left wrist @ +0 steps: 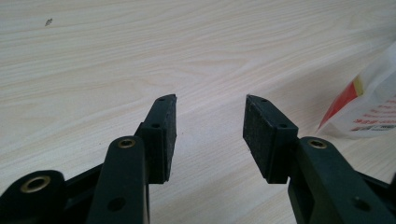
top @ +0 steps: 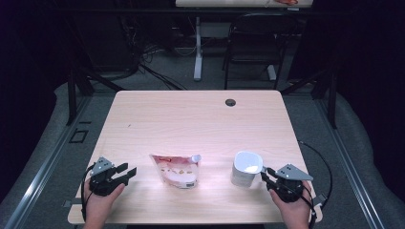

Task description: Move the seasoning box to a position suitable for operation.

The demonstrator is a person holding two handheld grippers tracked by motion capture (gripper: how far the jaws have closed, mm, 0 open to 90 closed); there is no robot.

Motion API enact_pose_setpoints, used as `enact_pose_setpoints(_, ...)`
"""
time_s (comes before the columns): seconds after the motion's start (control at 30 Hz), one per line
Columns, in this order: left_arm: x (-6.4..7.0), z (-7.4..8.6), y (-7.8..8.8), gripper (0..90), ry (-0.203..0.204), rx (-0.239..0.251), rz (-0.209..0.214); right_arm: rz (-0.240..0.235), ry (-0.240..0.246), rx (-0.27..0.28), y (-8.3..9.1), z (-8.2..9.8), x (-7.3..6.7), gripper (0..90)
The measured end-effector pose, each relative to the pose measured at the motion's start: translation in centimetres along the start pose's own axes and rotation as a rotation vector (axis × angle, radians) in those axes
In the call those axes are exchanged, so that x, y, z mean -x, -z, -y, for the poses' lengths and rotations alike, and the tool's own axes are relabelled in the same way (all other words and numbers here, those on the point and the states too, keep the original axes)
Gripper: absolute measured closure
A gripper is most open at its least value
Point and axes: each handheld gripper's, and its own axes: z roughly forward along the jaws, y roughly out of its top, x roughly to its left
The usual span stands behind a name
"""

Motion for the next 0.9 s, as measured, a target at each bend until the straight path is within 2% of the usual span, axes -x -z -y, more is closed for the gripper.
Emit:
enact_pose_setpoints(0.2,0.0,0.0,0.1,54.9,0.0,-0.005,0.002,-0.006,-0.017,0.003,0.0,-0.1,0.4,69.7)
enact_pose_setpoints(0.27,-0.1,0.0,0.1,54.9,0.002,-0.006,0.002,-0.022,-0.014,0.007,0.6,-0.2,0.3,70.1)
enact_pose_setpoints(0.47,-0.1,0.0,0.1,54.9,0.005,0.007,-0.003,-0.018,-0.019,0.034,1.9,-0.5,0.2,73.1)
enact_pose_setpoints(0.67,-0.1,0.0,0.1,55.0,0.005,0.001,-0.001,-0.015,-0.057,0.035,2.3,-1.1,0.5,78.2)
enact_pose_setpoints(0.87,-0.1,0.1,0.1,54.7,0.013,0.004,-0.006,-0.035,-0.054,0.012,2.4,-2.1,0.8,80.6)
enact_pose_setpoints(0.9,-0.1,0.1,0.1,54.7,0.014,0.002,-0.007,-0.027,-0.054,0.017,2.4,-2.4,0.8,81.3)
